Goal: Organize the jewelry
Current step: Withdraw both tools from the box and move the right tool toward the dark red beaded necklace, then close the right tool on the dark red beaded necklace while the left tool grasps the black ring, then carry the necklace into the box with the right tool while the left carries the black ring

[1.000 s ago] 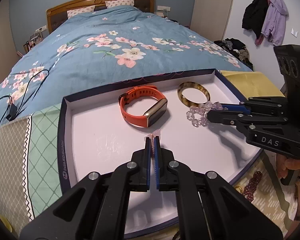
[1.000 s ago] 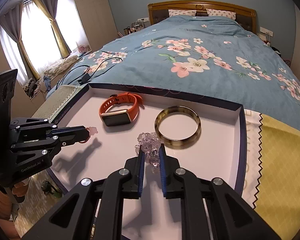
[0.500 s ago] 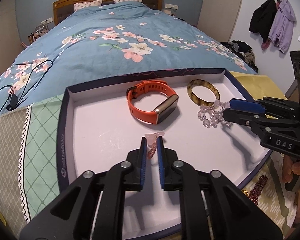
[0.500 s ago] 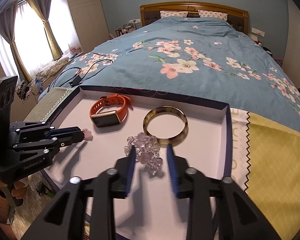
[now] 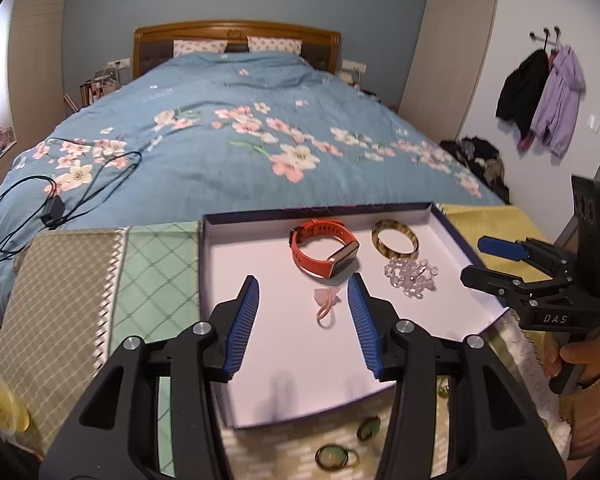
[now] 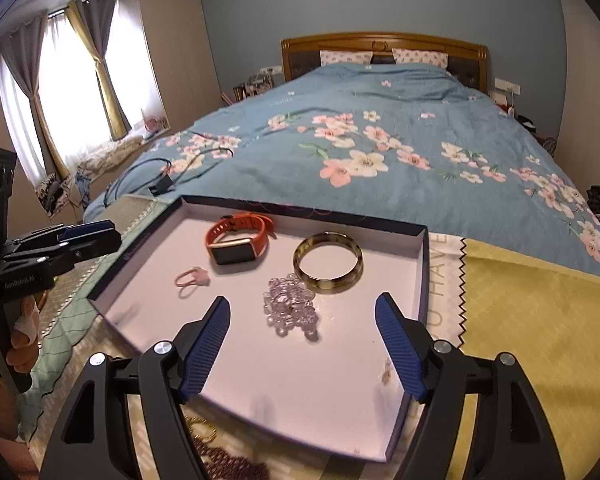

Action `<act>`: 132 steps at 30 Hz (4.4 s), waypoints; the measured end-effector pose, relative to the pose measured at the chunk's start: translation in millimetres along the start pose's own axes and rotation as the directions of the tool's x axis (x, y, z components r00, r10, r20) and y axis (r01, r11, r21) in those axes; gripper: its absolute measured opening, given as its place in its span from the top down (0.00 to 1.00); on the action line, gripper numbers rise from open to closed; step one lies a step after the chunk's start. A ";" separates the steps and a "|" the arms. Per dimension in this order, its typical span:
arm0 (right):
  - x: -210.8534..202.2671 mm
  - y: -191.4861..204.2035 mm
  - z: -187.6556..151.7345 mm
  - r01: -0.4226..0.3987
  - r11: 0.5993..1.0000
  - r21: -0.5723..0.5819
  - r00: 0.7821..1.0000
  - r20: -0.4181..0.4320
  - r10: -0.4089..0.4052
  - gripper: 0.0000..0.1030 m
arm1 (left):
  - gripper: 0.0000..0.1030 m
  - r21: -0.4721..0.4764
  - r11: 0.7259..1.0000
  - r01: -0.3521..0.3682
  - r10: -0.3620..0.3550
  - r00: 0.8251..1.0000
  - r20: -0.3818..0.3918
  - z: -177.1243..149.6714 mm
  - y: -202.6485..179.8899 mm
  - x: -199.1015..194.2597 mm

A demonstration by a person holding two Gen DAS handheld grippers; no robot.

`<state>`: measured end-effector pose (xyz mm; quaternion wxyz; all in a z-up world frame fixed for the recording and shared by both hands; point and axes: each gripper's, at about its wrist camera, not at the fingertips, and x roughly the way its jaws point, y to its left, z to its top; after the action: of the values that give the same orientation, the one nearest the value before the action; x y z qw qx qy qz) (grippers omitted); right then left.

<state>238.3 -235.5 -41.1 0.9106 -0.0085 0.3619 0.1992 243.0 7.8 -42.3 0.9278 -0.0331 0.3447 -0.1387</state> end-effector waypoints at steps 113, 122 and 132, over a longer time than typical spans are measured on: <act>-64.7 50.4 -38.7 -0.167 0.984 -0.068 0.985 0.026 0.169 0.88 | 0.78 0.154 0.983 0.103 -0.100 0.995 -0.022 -74.3 -56.5 -61.2; -63.4 47.8 -25.9 -0.161 0.984 -0.068 0.985 0.054 0.165 0.88 | 0.78 0.162 0.982 0.100 -0.099 0.995 -0.018 -66.2 -60.2 -56.2; -52.2 45.6 -8.8 -0.153 0.986 -0.069 0.985 0.068 0.158 0.88 | 0.78 0.166 0.982 0.092 -0.090 0.996 -0.019 -54.6 -60.1 -45.8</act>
<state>181.3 -213.6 -7.1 0.9042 -0.0019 0.3213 0.2813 160.3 -35.1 -45.6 0.9181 0.0298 0.3353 -0.2093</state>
